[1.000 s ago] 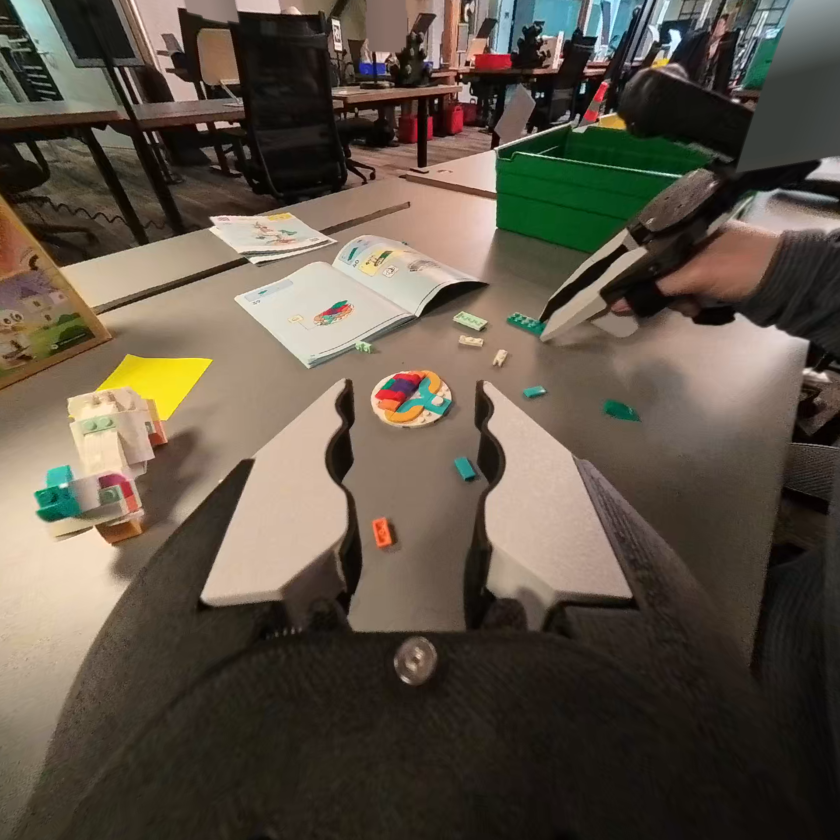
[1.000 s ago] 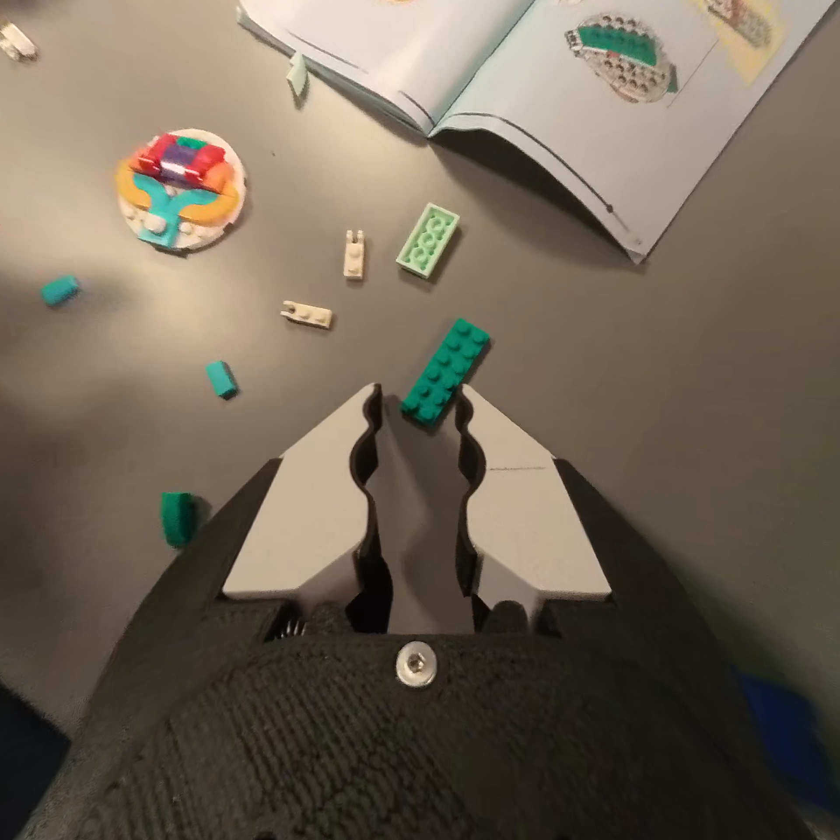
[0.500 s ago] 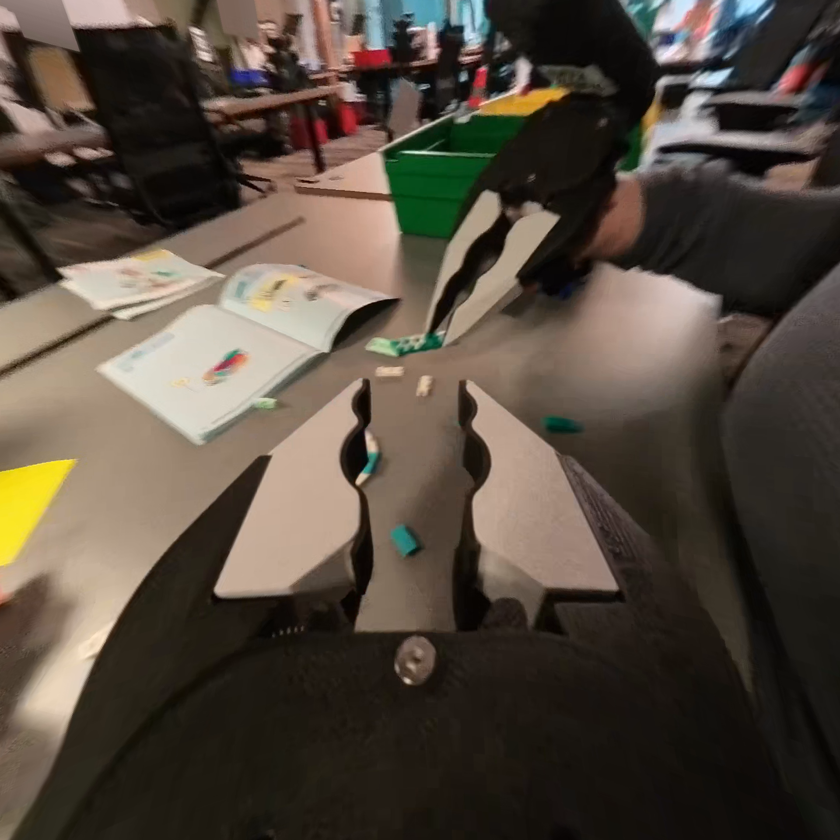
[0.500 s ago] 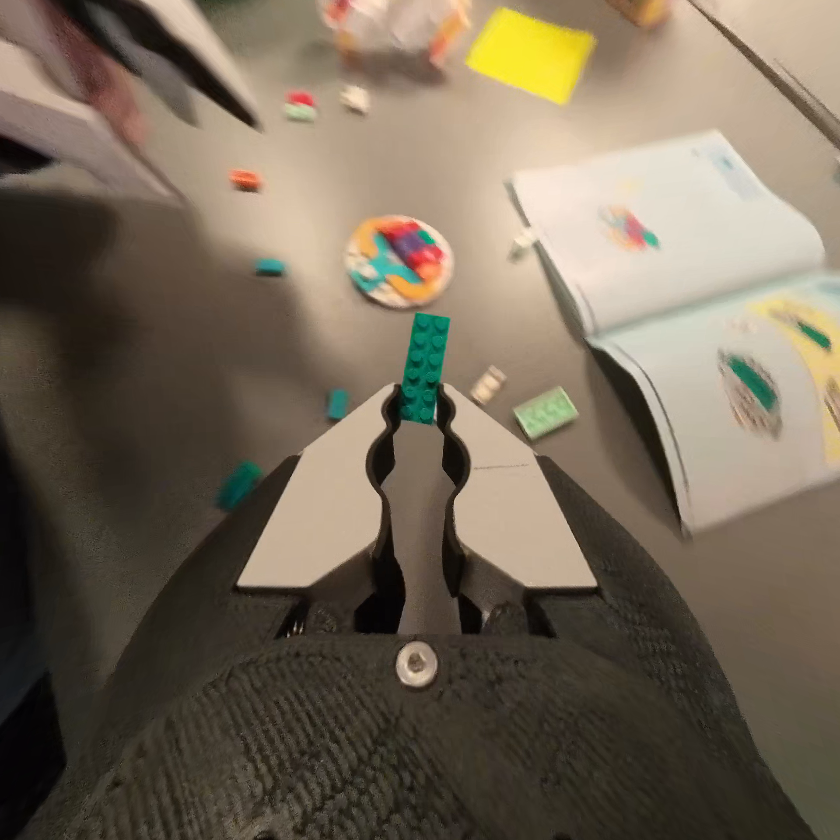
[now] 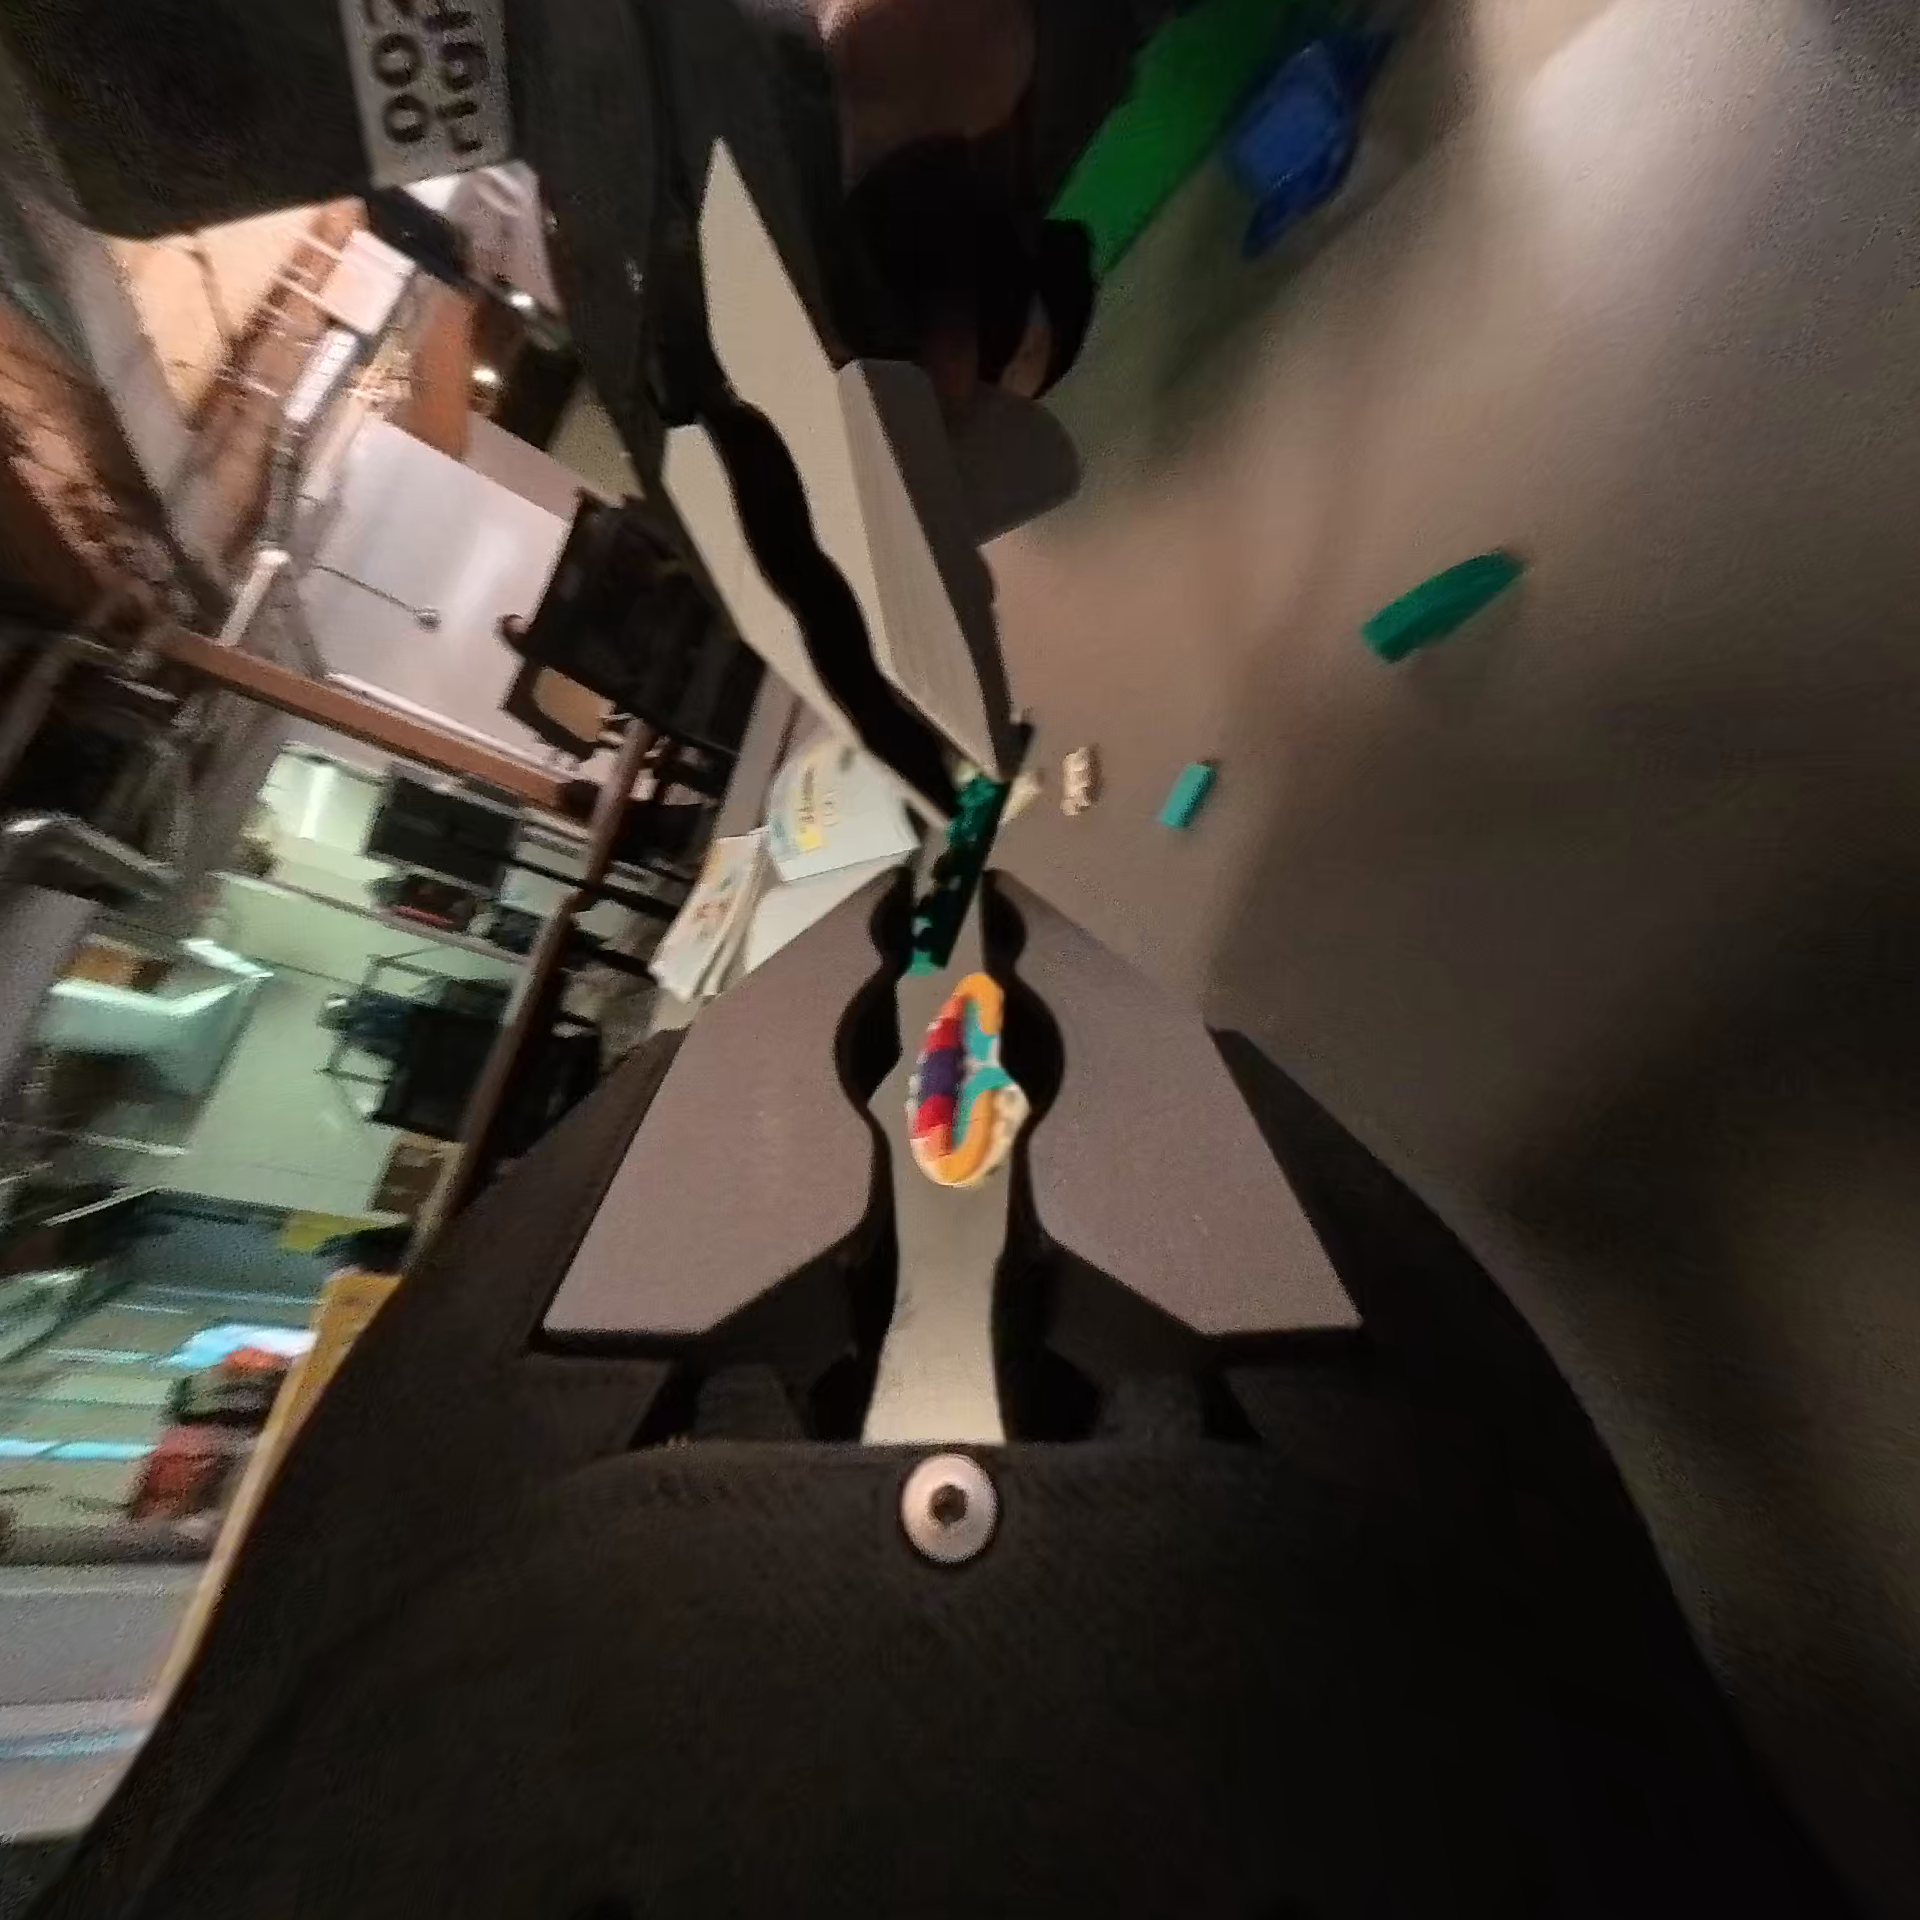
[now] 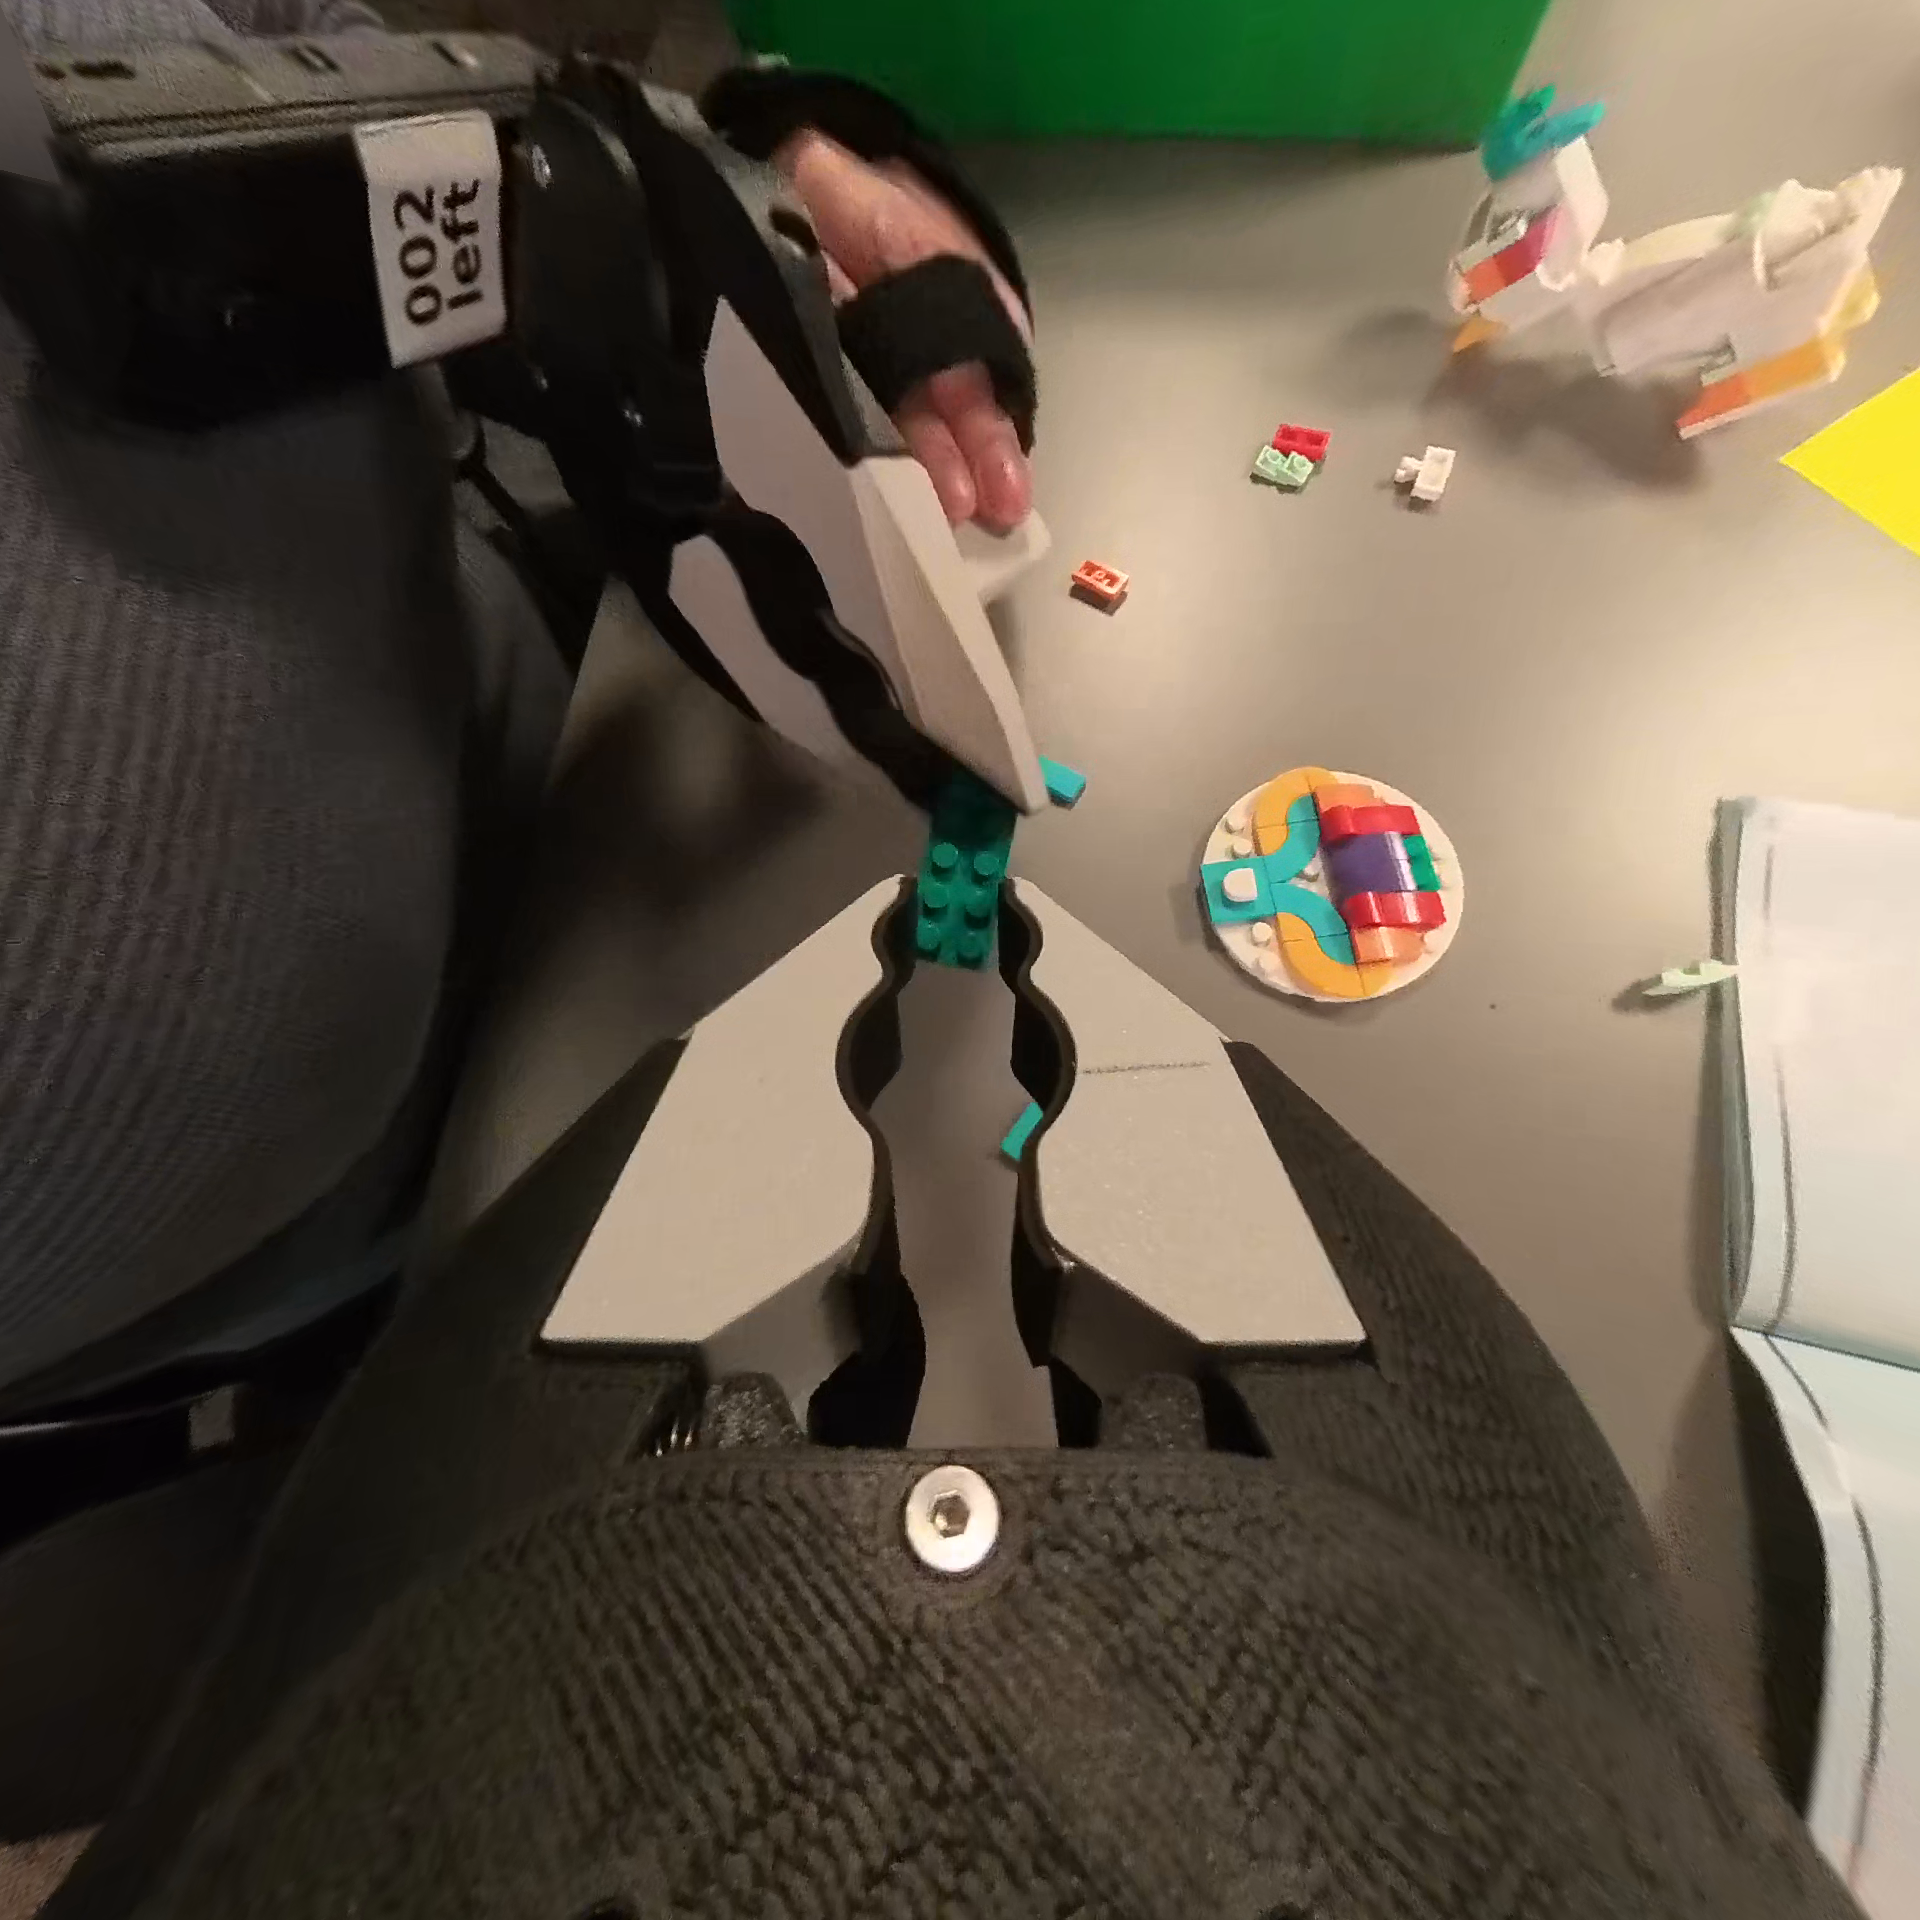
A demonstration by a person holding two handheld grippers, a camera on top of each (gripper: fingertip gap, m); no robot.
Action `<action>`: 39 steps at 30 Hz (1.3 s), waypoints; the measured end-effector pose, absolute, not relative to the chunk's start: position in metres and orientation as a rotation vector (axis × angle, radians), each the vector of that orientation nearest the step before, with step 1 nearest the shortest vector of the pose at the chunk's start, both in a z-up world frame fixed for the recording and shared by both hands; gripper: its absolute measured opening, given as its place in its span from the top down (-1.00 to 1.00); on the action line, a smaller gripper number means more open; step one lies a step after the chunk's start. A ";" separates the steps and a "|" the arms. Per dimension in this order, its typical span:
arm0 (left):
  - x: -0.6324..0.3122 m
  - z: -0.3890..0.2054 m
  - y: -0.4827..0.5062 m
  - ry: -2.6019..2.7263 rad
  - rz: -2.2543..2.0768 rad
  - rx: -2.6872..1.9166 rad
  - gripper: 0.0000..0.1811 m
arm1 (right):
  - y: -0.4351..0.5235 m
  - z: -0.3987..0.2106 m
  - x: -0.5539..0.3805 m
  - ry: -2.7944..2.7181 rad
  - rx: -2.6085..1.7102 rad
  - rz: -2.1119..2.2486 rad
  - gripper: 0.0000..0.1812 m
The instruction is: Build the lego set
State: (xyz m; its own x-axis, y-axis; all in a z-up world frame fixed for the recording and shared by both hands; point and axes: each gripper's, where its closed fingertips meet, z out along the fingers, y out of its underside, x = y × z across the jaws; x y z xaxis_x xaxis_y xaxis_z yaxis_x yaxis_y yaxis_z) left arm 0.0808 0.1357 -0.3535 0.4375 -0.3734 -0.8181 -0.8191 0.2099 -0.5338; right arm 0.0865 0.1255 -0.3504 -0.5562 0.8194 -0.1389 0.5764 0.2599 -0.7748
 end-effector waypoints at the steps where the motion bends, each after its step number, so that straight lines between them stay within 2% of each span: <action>1: 0.078 -0.351 0.138 1.157 0.474 -1.375 0.90 | 0.127 -0.349 0.085 -2.236 -1.280 1.180 0.85; 4: 0.069 -0.345 0.144 1.131 0.575 -1.344 0.96 | 0.155 -0.345 0.085 -2.160 -1.302 1.073 0.74; 6: 0.062 -0.346 0.147 1.121 0.602 -1.351 0.97 | 0.192 -0.358 0.097 -2.134 -1.353 0.886 0.75; 11: 0.057 -0.353 0.150 1.139 0.637 -1.354 0.97 | 0.207 -0.401 0.113 -2.228 -1.434 0.880 0.79; 28: 0.045 -0.359 0.156 1.099 0.648 -1.409 0.96 | 0.186 -0.413 0.122 -2.204 -1.481 1.058 0.85; 33: 0.044 -0.362 0.158 1.099 0.650 -1.419 0.96 | 0.155 -0.407 0.110 -2.194 -1.381 1.193 0.76; 39: 0.048 -0.365 0.156 1.123 0.627 -1.418 0.97 | 0.179 -0.402 0.099 -2.267 -1.170 1.093 0.65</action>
